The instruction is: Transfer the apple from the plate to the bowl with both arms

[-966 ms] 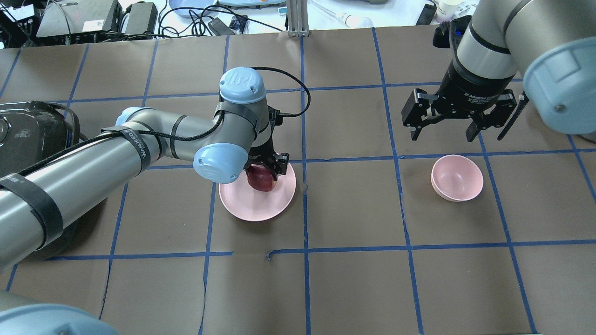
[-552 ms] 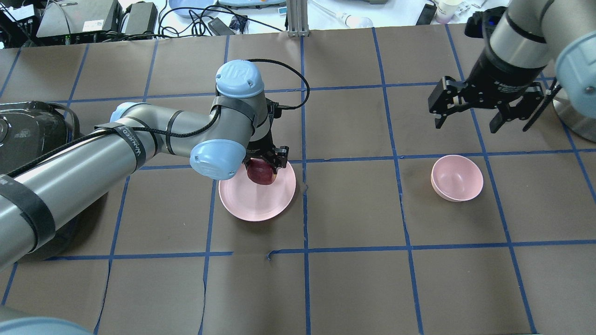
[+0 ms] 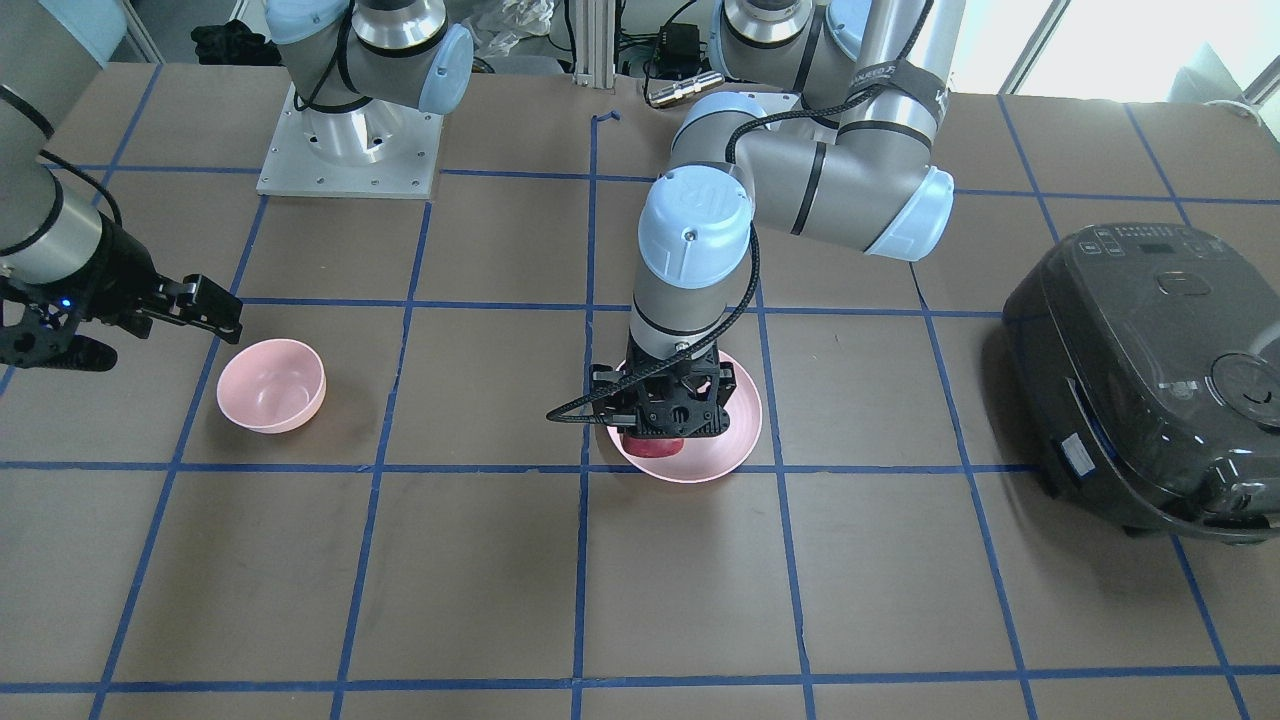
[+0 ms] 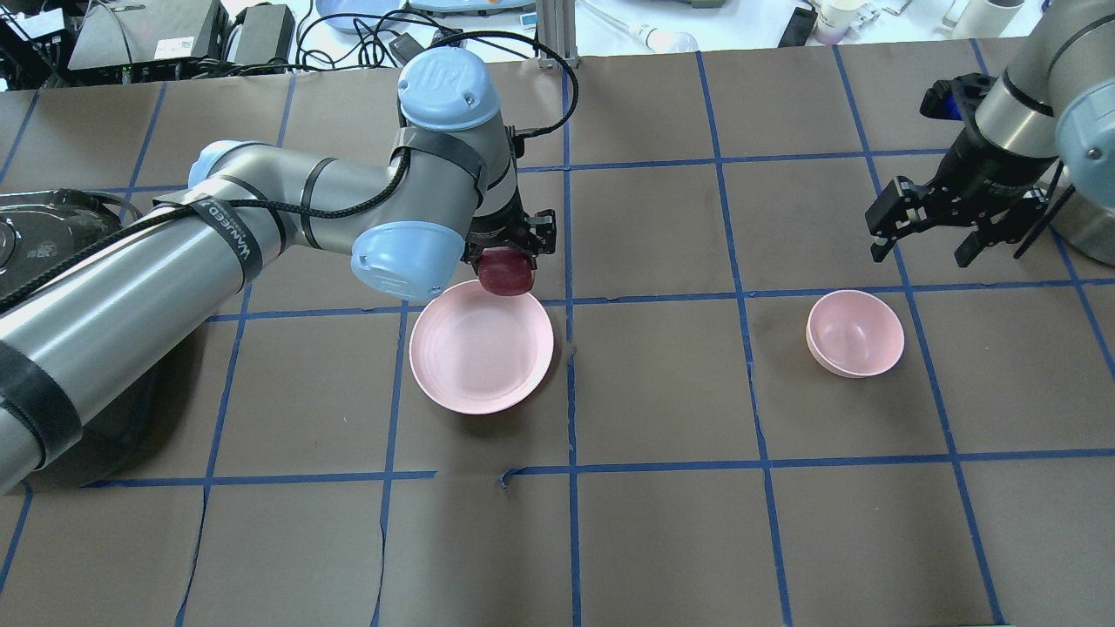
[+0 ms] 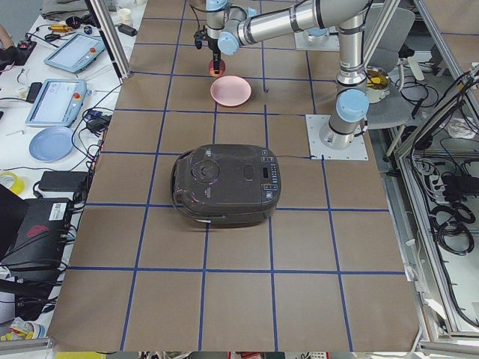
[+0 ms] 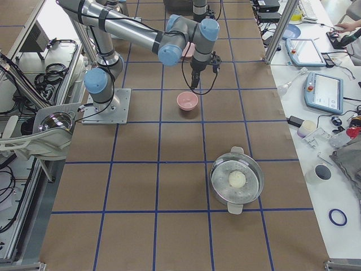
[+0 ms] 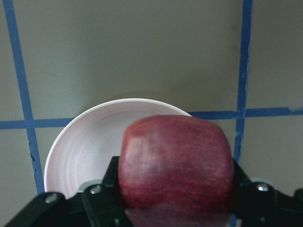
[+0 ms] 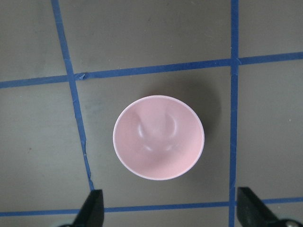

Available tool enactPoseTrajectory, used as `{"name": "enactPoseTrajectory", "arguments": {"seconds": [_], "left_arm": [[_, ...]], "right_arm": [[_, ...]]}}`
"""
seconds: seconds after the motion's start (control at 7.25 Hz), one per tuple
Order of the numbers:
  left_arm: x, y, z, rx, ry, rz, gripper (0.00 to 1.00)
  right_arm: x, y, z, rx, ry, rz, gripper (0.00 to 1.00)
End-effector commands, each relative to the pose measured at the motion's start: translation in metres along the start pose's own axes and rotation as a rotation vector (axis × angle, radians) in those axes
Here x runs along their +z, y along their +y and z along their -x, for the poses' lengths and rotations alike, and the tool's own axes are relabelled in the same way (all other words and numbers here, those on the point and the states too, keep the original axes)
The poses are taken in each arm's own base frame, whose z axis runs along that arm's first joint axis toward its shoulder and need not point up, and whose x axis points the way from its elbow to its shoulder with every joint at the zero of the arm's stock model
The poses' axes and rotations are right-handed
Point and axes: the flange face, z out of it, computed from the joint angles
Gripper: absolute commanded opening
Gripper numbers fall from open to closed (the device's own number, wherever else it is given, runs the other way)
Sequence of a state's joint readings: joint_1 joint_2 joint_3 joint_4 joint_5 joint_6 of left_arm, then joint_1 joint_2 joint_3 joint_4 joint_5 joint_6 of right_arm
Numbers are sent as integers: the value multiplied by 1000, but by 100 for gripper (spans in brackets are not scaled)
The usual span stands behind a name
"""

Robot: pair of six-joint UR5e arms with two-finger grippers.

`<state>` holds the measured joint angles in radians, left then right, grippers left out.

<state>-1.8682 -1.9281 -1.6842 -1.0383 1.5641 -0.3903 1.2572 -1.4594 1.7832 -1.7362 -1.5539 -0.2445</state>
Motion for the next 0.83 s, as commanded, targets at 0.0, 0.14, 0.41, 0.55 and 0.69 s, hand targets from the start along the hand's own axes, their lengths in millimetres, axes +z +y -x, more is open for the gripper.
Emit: {"name": "enactPoseTrajectory", "arguments": {"seconds": [0.0, 0.14, 0.41, 0.55, 0.69], "left_arm": [[-26, 9, -39, -141, 27, -49, 15], [-39, 13, -53, -169, 35, -46, 15], [-42, 28, -80, -243, 42, -37, 15], [-37, 34, -87, -292, 40, -28, 15], [-36, 35, -89, -297, 40, -26, 15]], "right_arm": [[83, -8, -8, -79, -9, 41, 100], [106, -1, -13, -69, -17, 71, 100], [131, -6, -17, -65, -23, 77, 100], [132, -11, -23, -57, -18, 50, 100], [136, -13, -25, -53, -23, 48, 100]]}}
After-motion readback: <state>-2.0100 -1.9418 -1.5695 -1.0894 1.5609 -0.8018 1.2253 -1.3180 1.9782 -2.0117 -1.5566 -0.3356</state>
